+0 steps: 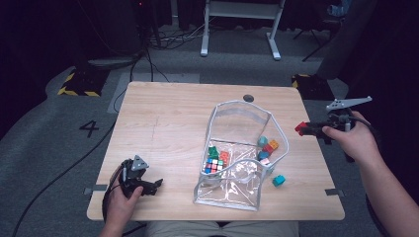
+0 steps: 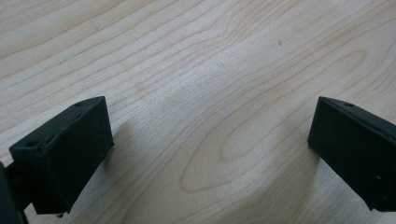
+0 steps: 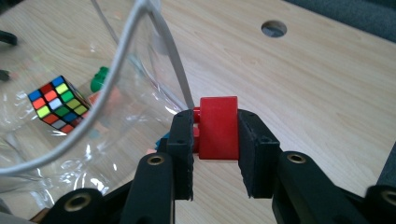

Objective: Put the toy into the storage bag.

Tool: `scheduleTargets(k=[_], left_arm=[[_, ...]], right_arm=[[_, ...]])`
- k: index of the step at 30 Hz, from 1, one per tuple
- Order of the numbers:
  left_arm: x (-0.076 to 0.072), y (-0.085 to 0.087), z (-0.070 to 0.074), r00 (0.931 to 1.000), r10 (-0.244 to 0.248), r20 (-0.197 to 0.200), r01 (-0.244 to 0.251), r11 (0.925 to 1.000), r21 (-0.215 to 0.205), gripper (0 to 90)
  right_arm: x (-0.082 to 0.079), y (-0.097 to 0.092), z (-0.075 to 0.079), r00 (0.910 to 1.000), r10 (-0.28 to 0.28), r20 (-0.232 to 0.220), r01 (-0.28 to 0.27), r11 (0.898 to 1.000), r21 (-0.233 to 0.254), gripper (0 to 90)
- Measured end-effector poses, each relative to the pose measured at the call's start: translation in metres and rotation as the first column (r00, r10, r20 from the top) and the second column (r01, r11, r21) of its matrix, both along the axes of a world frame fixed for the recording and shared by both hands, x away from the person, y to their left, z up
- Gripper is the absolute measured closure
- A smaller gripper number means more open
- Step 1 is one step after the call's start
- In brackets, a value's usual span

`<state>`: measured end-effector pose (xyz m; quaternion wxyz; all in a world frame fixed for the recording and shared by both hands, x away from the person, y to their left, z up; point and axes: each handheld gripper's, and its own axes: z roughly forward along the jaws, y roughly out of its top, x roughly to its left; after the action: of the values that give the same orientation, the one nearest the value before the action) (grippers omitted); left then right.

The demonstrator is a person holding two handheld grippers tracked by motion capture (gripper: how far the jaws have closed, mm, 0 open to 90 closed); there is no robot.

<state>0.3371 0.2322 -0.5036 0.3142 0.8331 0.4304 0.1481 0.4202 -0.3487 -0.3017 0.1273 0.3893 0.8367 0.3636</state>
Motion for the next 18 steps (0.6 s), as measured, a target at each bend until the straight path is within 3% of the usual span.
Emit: scheduleTargets(k=[11, 18], left_arm=[[0.0, 0.0, 0.0, 1.0, 0.0, 0.0, 0.0, 1.0, 0.0, 0.0], [0.0, 0.0, 0.0, 1.0, 0.0, 0.0, 0.0, 1.0, 0.0, 0.0]], right_arm=[[-0.011, 0.021, 0.03, 0.9977, 0.065, 0.019, -0.065, 0.998, 0.015, 68.9], [-0.016, 0.047, 0.042, 0.989, 0.145, 0.029, -0.145, 0.989, -0.005, 68.9]])
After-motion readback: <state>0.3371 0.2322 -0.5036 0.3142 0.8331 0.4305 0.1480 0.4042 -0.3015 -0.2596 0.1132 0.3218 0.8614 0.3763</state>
